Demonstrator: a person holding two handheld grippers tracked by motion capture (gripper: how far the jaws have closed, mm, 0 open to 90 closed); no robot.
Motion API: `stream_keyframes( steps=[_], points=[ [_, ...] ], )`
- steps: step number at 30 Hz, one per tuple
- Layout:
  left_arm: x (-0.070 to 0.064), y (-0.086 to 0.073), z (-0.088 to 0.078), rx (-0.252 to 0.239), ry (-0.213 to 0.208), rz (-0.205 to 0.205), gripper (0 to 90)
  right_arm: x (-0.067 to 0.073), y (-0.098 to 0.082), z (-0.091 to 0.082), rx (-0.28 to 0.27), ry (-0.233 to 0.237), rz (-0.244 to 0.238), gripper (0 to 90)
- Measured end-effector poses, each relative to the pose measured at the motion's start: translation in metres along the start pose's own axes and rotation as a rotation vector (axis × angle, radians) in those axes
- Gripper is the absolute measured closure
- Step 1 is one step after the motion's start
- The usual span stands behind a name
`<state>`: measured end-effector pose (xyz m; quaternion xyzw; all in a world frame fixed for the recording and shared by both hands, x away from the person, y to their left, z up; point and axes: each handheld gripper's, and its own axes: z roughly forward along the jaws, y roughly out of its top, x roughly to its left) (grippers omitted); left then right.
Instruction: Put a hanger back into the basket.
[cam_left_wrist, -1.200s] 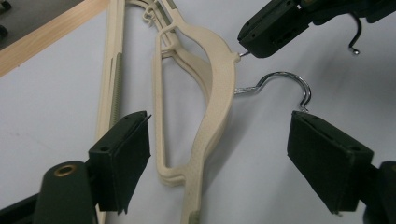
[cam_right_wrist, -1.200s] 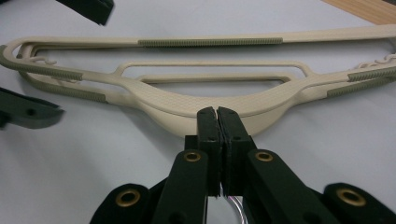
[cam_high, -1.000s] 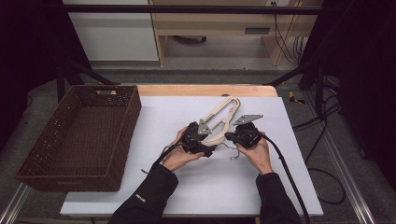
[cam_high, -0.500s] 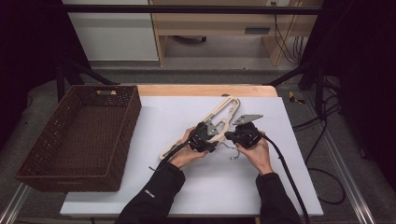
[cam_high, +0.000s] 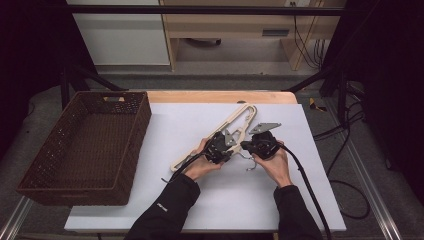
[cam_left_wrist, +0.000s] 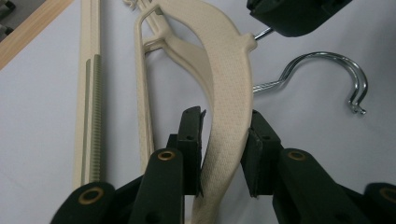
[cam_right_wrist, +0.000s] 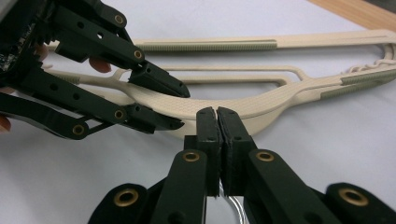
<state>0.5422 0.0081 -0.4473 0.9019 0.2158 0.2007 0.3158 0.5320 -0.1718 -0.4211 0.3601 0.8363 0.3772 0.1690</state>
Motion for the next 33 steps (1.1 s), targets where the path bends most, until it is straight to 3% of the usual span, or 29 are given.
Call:
stream_keyframes(
  steps=[1,4,5,6,7,8,9,10,12,13,14,16,20,28,32,33],
  points=[
    [0.000,0.000,0.000,0.000,0.000,-0.001,71.5,0.000,0.000,-0.002,-0.005,-0.001,-0.001,85.3],
    [0.000,0.000,-0.001,0.000,0.000,0.003,71.9,0.000,0.005,-0.017,-0.125,-0.002,0.020,73.9],
    [0.000,0.000,-0.001,0.000,0.000,0.003,71.9,0.000,0.005,-0.017,-0.125,-0.002,0.020,73.9],
    [0.000,0.000,-0.002,-0.012,0.009,-0.003,72.1,-0.001,0.007,-0.029,-0.196,-0.006,0.022,67.8],
    [0.000,0.000,-0.002,-0.012,0.009,-0.003,72.2,-0.001,0.007,-0.029,-0.196,-0.006,0.022,67.8],
    [0.001,0.000,-0.003,-0.008,0.010,-0.001,72.4,-0.002,0.009,-0.042,-0.250,-0.042,0.031,61.7],
    [0.001,0.001,-0.005,-0.009,0.008,-0.001,72.4,-0.002,0.009,-0.042,-0.250,-0.042,0.031,61.7],
    [0.003,0.001,-0.010,-0.010,0.015,0.005,73.4,-0.006,0.007,-0.055,-0.283,-0.085,0.046,55.6],
    [0.005,0.001,-0.012,-0.009,0.019,0.002,74.5,-0.010,0.005,-0.061,-0.302,-0.102,0.058,53.1],
    [0.007,0.001,-0.015,-0.017,0.023,-0.002,75.4,-0.017,-0.001,-0.071,-0.332,-0.134,0.089,49.3],
    [0.009,0.001,-0.017,-0.023,0.025,-0.013,75.4,-0.017,-0.001,-0.071,-0.332,-0.134,0.089,49.3],
    [0.012,0.001,-0.021,-0.031,0.030,-0.023,76.5,-0.023,-0.010,-0.079,-0.357,-0.155,0.141,44.8],
    [0.018,0.003,-0.029,-0.045,0.048,-0.038,77.9,-0.022,-0.025,-0.081,-0.318,-0.186,0.148,36.0],
    [0.030,0.006,-0.041,-0.041,0.106,-0.053,82.2,-0.017,-0.048,-0.087,-0.327,-0.150,0.243,19.2],
    [0.044,0.004,-0.050,-0.058,0.170,-0.095,85.0,-0.012,-0.057,-0.088,-0.302,-0.146,0.248,16.0],
    [0.044,0.004,-0.050,-0.058,0.170,-0.095,85.5,-0.012,-0.057,-0.088,-0.302,-0.146,0.248,16.0]
  ],
)
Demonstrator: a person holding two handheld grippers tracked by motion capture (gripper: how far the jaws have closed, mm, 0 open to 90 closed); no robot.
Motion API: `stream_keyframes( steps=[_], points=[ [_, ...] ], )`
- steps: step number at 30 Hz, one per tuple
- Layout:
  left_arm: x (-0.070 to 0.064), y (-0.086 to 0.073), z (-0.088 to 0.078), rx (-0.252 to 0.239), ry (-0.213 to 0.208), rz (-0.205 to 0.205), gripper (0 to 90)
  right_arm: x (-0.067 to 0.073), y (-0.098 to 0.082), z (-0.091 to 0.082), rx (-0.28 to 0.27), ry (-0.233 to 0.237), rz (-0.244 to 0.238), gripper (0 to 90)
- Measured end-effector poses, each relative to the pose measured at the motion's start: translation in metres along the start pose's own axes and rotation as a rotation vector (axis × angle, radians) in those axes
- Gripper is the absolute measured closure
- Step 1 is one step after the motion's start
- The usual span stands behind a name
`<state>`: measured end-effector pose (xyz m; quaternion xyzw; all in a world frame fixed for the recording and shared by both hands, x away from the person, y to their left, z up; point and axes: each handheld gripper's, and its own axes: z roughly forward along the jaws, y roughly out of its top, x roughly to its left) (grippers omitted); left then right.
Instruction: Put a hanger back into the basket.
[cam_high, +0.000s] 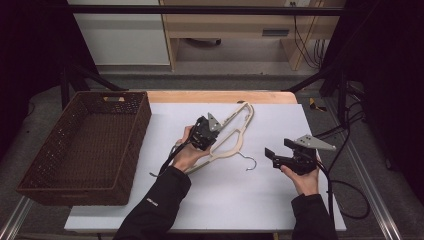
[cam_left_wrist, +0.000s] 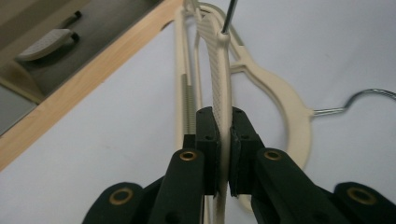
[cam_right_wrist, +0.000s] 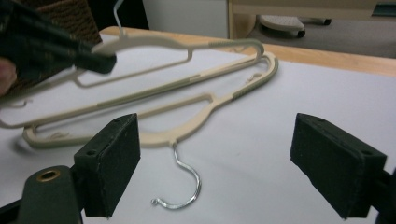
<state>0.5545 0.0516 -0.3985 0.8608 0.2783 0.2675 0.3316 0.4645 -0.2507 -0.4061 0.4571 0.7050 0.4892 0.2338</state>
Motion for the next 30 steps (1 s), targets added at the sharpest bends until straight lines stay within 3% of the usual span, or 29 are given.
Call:
stream_keyframes(
  steps=[3,5,6,7,8,9,12,14,15,16,17,18,19,20,21,22,25,26,30],
  points=[
    [0.012,-0.002,-0.002,-0.017,0.004,-0.050,85.9,0.000,-0.008,-0.004,0.015,0.004,0.002,15.3],
    [0.021,-0.004,-0.005,-0.010,-0.003,-0.062,85.9,0.000,-0.009,-0.005,0.016,0.007,0.004,15.0],
    [0.023,-0.005,-0.005,-0.037,-0.008,-0.099,86.0,-0.001,-0.011,-0.005,0.010,0.006,0.006,14.9],
    [0.026,-0.005,-0.010,-0.046,-0.016,-0.110,86.0,-0.001,-0.012,-0.008,0.005,0.023,0.016,14.3],
    [0.026,-0.005,-0.010,-0.046,-0.016,-0.110,86.0,-0.001,-0.012,-0.008,0.005,0.023,0.016,14.3],
    [0.027,-0.004,-0.018,-0.041,-0.018,-0.086,86.0,0.000,-0.013,-0.010,-0.002,0.031,0.008,13.6],
    [0.026,-0.003,-0.028,-0.063,-0.019,-0.086,86.1,0.001,-0.013,-0.012,-0.011,0.040,-0.005,12.8],
    [0.027,-0.001,-0.041,-0.080,-0.023,-0.082,86.1,0.003,-0.013,-0.014,-0.020,0.045,-0.009,12.3],
    [0.030,-0.001,-0.054,-0.105,-0.038,-0.097,86.1,0.005,-0.013,-0.016,-0.022,0.046,-0.013,12.1],
    [0.030,-0.001,-0.054,-0.105,-0.038,-0.097,86.1,0.005,-0.013,-0.016,-0.022,0.046,-0.013,12.1],
    [0.033,-0.001,-0.068,-0.137,-0.056,-0.122,86.1,0.005,-0.013,-0.018,-0.026,0.044,-0.011,11.9],
    [0.033,-0.001,-0.068,-0.137,-0.056,-0.122,86.1,0.005,-0.013,-0.018,-0.026,0.044,-0.011,11.9],
    [0.036,-0.002,-0.083,-0.159,-0.071,-0.135,86.1,0.006,-0.012,-0.019,-0.033,0.049,0.000,11.8],
    [0.036,-0.002,-0.083,-0.159,-0.071,-0.135,86.1,0.006,-0.012,-0.019,-0.033,0.049,0.000,11.8],
    [0.040,-0.003,-0.097,-0.184,-0.092,-0.150,86.1,0.006,-0.012,-0.021,-0.041,0.054,0.009,11.5],
    [0.040,-0.003,-0.097,-0.184,-0.092,-0.150,86.1,0.006,-0.012,-0.021,-0.041,0.054,0.009,11.5],
    [0.045,-0.006,-0.127,-0.205,-0.110,-0.130,86.1,0.009,-0.010,-0.024,-0.051,0.058,-0.006,9.6],
    [0.045,-0.006,-0.127,-0.205,-0.110,-0.130,86.1,0.009,-0.010,-0.024,-0.055,0.059,-0.013,9.2],
    [0.052,-0.010,-0.153,-0.225,-0.125,-0.130,86.1,0.011,-0.010,-0.025,-0.055,0.063,-0.024,8.4]
  ],
)
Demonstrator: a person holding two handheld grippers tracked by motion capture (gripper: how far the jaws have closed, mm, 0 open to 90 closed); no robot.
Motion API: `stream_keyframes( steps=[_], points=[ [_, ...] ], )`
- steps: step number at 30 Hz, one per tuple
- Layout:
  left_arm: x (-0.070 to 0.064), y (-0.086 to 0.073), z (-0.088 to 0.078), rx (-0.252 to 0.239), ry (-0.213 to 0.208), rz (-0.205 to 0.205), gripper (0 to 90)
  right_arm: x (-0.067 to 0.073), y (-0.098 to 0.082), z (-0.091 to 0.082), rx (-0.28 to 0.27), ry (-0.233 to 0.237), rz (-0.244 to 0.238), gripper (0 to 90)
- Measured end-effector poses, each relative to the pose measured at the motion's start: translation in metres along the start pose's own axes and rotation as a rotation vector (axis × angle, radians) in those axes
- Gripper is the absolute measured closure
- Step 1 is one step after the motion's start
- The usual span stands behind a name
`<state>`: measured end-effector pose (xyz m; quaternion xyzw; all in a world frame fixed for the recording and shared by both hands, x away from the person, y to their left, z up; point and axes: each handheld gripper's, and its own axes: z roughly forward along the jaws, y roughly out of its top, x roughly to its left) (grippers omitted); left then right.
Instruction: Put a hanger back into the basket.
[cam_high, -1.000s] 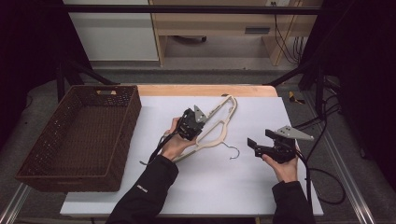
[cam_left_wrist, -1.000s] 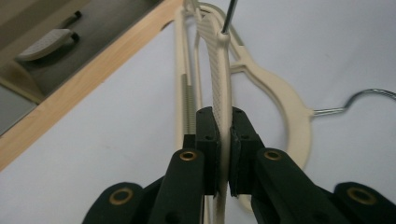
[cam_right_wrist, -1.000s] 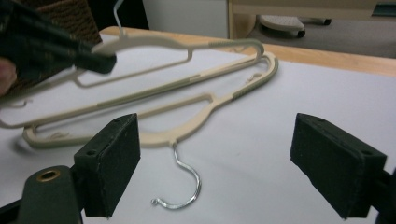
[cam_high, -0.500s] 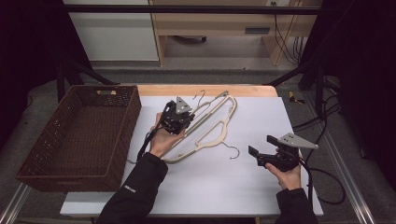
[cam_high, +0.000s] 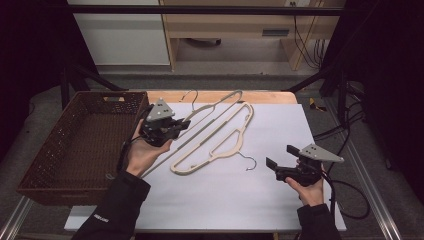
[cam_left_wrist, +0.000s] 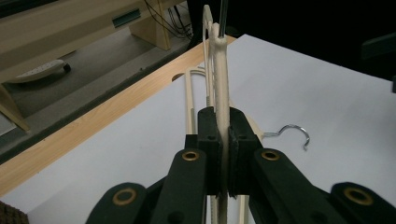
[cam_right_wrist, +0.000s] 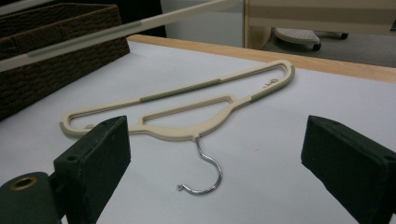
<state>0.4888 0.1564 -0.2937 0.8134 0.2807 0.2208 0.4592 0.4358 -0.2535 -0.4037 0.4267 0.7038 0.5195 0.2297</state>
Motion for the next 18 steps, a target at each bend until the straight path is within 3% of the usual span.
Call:
stream_keyframes(
  steps=[1,5,7,18],
  points=[
    [0.002,0.001,-0.012,-0.011,-0.012,0.001,86.1,0.002,0.000,0.000,0.003,0.003,-0.001,8.2],
    [0.005,0.004,-0.028,-0.024,-0.008,0.005,86.1,0.003,0.001,0.000,0.000,0.004,-0.007,7.8],
    [0.011,0.005,-0.045,-0.023,-0.011,0.024,86.1,0.003,0.002,0.000,-0.008,0.005,-0.018,7.6],
    [0.041,-0.002,-0.087,-0.034,0.001,0.021,86.1,0.008,0.002,0.000,0.002,0.009,-0.021,6.7]
  ],
)
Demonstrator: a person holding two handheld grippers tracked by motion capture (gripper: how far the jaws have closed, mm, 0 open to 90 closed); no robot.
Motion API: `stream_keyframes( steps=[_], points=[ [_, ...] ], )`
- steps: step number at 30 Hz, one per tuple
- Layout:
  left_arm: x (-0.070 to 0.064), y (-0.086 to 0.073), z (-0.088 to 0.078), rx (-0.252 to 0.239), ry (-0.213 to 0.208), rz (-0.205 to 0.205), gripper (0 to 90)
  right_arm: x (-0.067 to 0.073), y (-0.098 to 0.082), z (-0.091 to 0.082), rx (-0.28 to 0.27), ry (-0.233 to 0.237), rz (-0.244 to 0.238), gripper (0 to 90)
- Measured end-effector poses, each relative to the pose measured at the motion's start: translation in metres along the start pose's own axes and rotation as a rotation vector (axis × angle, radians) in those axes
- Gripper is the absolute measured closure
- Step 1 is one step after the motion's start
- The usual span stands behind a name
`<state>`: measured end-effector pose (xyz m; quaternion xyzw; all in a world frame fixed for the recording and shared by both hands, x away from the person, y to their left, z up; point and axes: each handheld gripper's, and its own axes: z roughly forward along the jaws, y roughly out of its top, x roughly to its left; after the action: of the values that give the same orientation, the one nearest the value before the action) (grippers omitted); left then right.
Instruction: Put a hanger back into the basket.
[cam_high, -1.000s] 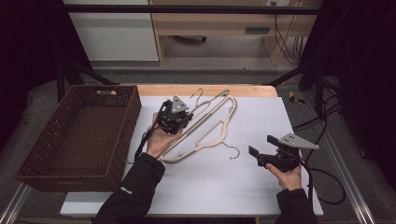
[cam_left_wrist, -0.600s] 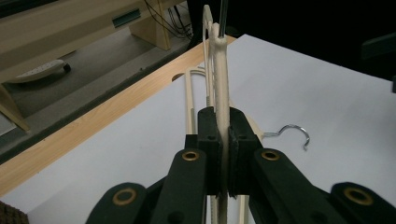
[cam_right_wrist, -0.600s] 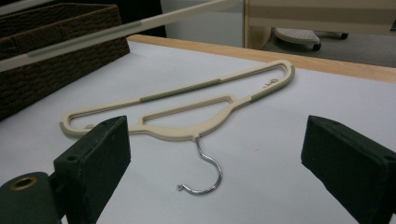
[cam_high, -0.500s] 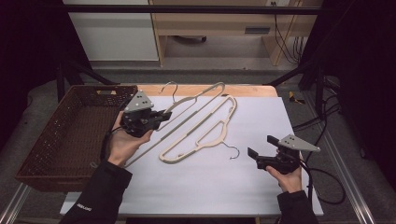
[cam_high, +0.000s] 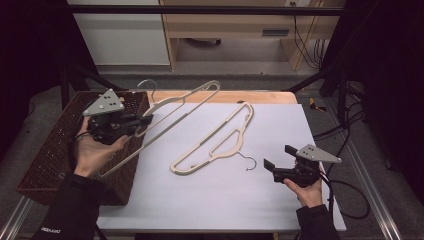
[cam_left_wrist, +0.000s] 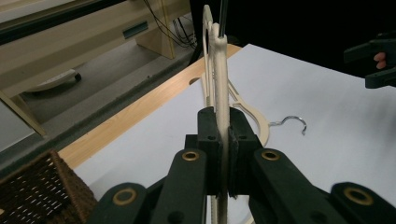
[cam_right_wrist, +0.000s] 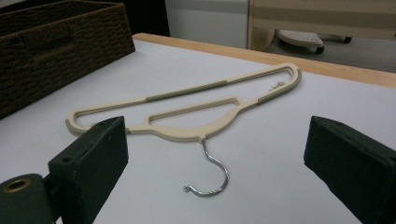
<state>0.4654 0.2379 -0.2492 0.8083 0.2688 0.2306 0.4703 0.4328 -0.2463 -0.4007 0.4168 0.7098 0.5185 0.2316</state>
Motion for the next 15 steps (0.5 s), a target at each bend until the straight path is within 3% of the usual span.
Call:
stream_keyframes(
  steps=[4,5,8,15],
  points=[
    [0.017,-0.006,-0.016,-0.020,0.001,-0.014,86.1,0.001,0.000,0.001,0.007,0.005,-0.005,6.5],
    [0.025,-0.010,-0.023,-0.015,0.013,-0.014,86.1,0.000,0.000,0.001,0.006,0.002,-0.009,6.4],
    [0.033,-0.014,-0.030,-0.006,0.026,-0.012,86.1,0.001,0.000,0.001,0.003,0.000,-0.007,6.4],
    [0.066,-0.038,-0.050,-0.007,0.058,-0.038,86.1,0.002,0.001,0.002,0.002,0.001,-0.010,5.8]
  ],
)
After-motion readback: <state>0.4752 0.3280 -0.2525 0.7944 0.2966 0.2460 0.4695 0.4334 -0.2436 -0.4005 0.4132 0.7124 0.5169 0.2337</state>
